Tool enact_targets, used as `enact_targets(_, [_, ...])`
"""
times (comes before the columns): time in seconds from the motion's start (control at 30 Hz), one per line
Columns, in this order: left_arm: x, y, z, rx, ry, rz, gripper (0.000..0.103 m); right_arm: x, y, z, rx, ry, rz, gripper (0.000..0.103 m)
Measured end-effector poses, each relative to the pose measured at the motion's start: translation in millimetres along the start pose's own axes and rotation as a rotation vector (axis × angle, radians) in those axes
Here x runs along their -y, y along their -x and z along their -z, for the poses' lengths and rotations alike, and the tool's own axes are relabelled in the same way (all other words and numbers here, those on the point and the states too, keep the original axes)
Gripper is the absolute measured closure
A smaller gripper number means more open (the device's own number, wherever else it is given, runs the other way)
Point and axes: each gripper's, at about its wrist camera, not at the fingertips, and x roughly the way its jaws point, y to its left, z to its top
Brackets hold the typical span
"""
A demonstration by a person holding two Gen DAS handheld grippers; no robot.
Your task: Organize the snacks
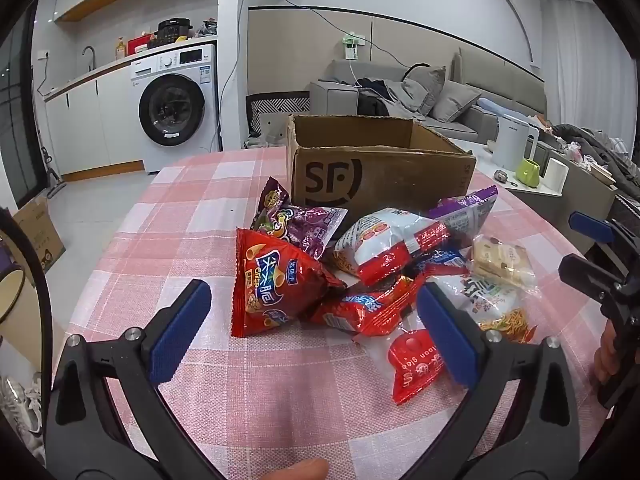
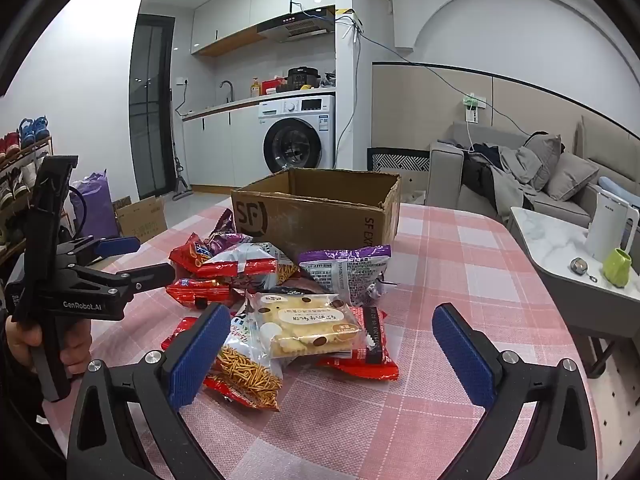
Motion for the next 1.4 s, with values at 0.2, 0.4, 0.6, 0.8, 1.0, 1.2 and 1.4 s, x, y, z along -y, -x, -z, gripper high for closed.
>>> enact_targets(0.2, [0.5, 1.8, 0.2, 0.000, -0.007, -0.003, 0.001, -0.5, -0.2, 0.0, -0.004, -0.002, 0.000, 0.000])
enact_targets(0.4, [1.0, 0.8, -0.6, -0.001, -0.005, -0.002, 0.001, -0.8, -0.5, -0.1, -0.007, -0.001, 0.001, 0.000])
enact_targets(0.6, [0.7, 0.5, -0.7, -0.003, -0.004, 0.000, 0.001, -0.4, -0.1, 0.0, -0.008, 0.000, 0.000, 0.000])
enact_targets(0.8, [0.7, 0.7, -0.6, -0.002, -0.003, 0.000, 0.001, 0.2, 0.4, -0.3, -0.009, 0.000, 0.001, 0.000])
enact_targets(1.0, [0.5, 0.6, -0.6, -0.002, -0.003, 0.001, 0.001, -1.1, -1.0, 0.4, -0.008, -0.005, -0.001, 0.000])
enact_targets(1.2, [0.6, 0.5, -0.6, -0.003, -0.002, 0.001, 0.001, 0.2, -0.7, 1.0, -0.011, -0.006, 0.001, 0.000])
enact_targets(1.4, [0.4, 0.6, -0.7, -0.003, -0.001, 0.001, 0.001, 0.1, -1.8, 1.0, -0.013, -0.006, 0.004, 0.000])
